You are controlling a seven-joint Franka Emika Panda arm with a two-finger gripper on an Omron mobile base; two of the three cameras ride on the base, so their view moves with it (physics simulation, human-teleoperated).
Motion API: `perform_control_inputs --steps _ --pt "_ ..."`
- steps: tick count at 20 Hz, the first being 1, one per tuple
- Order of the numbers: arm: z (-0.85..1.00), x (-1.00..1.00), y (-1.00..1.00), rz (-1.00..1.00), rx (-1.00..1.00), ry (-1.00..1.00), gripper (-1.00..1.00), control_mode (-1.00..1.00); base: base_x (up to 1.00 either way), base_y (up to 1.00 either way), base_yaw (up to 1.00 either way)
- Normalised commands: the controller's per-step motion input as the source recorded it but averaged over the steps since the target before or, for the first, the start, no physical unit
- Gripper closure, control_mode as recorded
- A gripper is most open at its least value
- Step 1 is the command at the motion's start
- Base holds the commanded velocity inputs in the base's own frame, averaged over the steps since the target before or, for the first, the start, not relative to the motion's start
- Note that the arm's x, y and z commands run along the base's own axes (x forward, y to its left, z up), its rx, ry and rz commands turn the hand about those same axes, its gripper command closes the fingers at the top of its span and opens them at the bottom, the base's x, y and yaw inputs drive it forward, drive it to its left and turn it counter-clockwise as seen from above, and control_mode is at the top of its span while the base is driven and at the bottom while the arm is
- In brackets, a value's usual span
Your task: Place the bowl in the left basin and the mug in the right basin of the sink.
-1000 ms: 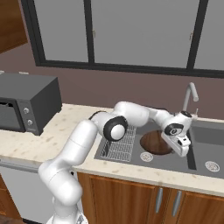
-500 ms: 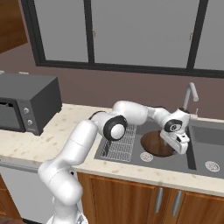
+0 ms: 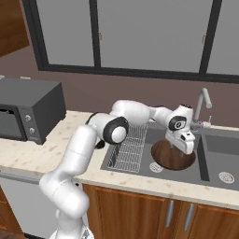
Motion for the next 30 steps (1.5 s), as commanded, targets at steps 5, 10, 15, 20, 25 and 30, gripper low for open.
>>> perform_control_inputs --steps 5,10,15,20,25,30 --pt "0.45 -0.13 0.81 0.01 -0.15 -0.01 -1.00 -1.00 0.00 0.00 0.00" --pt "0.53 -0.30 0.97 0.09 -0.18 -0.05 -1.00 -1.00 0.00 0.00 0.00" --pt "0.47 -0.34 0.76 0.19 -0.10 -0.12 -1.00 -1.00 0.00 0.00 0.00" --pt "0.17 -0.21 0.80 0.27 -0.01 -0.03 -1.00 -1.00 0.00 0.00 0.00" --pt "0.33 0.00 0.70 0.27 0.01 0.00 -1.00 -1.00 0.00 0.00 0.00" --pt "0.18 0.11 0.49 0.30 0.12 0.02 -1.00 -1.00 0.00 0.00 0.00"
